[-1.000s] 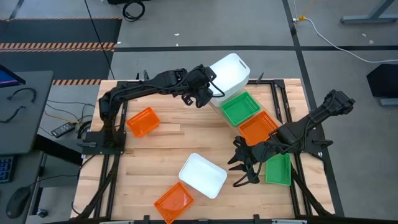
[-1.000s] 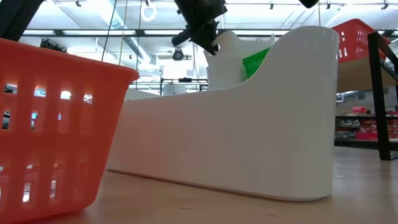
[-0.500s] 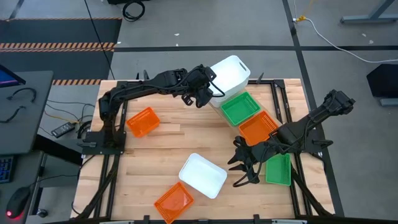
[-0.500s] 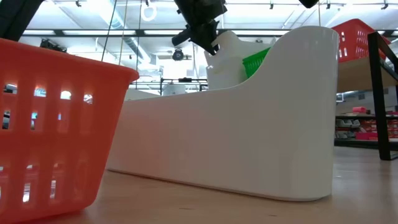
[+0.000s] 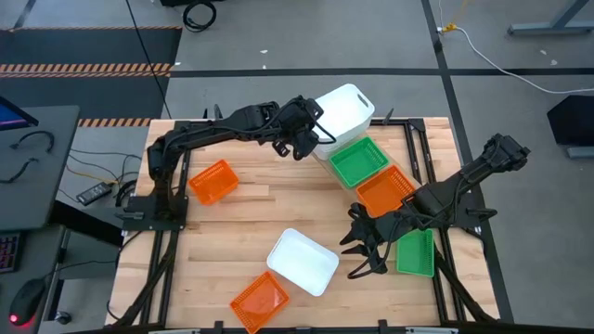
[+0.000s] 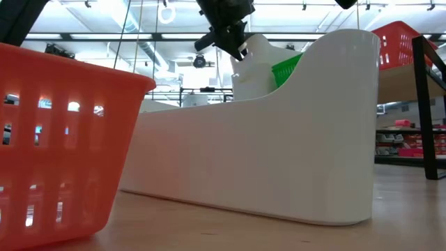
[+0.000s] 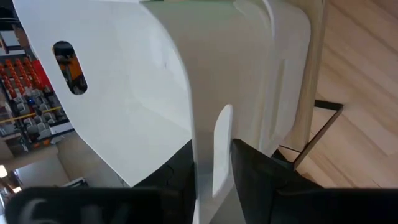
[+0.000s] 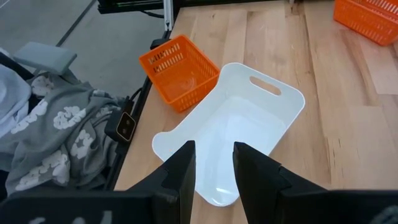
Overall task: Stack baskets on shelf by color
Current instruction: Stack the top white bin on top of the white bin on the shelf
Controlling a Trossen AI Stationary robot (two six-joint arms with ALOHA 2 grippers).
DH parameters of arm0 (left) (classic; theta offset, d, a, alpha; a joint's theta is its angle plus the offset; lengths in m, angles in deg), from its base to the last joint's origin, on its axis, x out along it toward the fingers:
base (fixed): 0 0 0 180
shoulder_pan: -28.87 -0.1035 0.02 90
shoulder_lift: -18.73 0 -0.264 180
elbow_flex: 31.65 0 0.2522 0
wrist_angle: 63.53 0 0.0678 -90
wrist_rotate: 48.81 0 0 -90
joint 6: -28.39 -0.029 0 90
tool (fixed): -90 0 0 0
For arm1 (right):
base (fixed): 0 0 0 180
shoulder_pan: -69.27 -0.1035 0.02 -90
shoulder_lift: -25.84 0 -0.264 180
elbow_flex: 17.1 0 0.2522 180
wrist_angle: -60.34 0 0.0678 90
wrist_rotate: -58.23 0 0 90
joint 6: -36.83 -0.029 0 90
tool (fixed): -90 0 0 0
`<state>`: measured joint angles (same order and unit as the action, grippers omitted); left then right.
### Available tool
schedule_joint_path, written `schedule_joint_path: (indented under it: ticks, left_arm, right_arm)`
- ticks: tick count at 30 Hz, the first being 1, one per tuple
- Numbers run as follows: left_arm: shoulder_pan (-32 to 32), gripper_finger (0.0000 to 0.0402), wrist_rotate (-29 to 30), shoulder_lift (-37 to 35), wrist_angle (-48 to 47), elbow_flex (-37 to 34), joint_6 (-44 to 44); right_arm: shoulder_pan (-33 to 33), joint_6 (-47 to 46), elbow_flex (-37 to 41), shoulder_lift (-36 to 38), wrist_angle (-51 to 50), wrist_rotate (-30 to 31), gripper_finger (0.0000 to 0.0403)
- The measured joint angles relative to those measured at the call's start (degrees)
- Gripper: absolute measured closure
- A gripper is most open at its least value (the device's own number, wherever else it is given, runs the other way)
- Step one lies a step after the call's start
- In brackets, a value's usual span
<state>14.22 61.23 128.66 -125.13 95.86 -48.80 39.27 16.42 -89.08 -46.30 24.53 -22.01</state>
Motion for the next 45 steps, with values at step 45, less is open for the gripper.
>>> schedule_joint_path:
  ticks: [45]
  left_arm:
    - [1.02,0.0292,2.25,-0.02,-0.92,0.0,7.88]
  right_arm:
    - [-2.51,-3.41,-11.27,11.45,-19.56,18.73,0.0291]
